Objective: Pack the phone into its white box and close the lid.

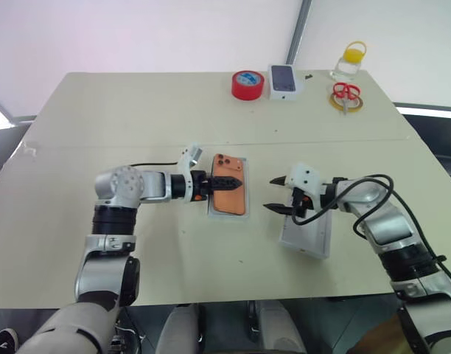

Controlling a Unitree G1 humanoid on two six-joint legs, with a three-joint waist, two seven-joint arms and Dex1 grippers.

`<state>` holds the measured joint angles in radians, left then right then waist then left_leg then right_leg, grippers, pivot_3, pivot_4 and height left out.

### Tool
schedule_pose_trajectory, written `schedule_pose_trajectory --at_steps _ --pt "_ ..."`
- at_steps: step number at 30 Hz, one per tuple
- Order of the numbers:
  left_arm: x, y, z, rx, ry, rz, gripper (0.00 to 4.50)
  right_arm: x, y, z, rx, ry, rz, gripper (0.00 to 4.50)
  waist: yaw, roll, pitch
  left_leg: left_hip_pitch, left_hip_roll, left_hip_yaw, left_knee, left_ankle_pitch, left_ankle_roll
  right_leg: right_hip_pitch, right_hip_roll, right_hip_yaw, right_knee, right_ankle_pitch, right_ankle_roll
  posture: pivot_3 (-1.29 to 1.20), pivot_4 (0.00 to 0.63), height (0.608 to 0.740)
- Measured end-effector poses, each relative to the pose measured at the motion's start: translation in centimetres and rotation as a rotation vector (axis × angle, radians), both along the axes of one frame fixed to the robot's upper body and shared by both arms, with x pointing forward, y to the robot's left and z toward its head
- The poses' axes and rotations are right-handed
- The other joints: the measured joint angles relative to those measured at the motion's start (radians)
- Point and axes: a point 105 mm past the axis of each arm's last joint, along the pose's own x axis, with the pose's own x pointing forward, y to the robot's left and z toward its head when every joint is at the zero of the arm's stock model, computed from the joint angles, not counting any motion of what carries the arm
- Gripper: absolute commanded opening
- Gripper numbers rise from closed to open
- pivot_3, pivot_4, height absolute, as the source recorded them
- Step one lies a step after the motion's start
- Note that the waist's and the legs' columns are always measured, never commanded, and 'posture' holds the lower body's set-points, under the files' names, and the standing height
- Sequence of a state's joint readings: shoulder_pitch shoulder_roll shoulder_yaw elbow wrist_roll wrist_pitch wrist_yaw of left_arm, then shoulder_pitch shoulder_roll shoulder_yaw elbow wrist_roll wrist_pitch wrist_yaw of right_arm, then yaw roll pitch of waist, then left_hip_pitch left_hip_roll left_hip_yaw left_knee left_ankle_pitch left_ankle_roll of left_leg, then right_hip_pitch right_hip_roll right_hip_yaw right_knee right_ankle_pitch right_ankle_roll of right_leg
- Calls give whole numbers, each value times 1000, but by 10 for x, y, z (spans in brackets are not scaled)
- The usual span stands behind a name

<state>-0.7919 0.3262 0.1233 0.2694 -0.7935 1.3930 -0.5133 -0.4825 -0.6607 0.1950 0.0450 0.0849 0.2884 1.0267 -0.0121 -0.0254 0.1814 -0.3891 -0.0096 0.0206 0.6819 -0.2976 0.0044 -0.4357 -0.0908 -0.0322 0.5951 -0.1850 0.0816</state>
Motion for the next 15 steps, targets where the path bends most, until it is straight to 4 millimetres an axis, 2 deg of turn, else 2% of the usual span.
schedule_pose_trajectory --at_steps 6,9,15 --pt "-4 13 3 95 -58 -23 4444 1 7 2 6 -10 17 3510 2 0 0 0 0 0 0 0 0 0 0 0 0 0 0 0 150 739" --pt "-6 26 1 115 -77 6 4444 1 10 1 11 -11 18 3510 1 0 0 0 0 0 0 0 0 0 0 1 0 0 0 0 150 739" --pt "17 55 2 204 -290 165 4444 1 13 0 28 -1 17 3510 4 0 0 0 -1 0 0 0 0 0 -1 1 0 0 -1 0 150 739"
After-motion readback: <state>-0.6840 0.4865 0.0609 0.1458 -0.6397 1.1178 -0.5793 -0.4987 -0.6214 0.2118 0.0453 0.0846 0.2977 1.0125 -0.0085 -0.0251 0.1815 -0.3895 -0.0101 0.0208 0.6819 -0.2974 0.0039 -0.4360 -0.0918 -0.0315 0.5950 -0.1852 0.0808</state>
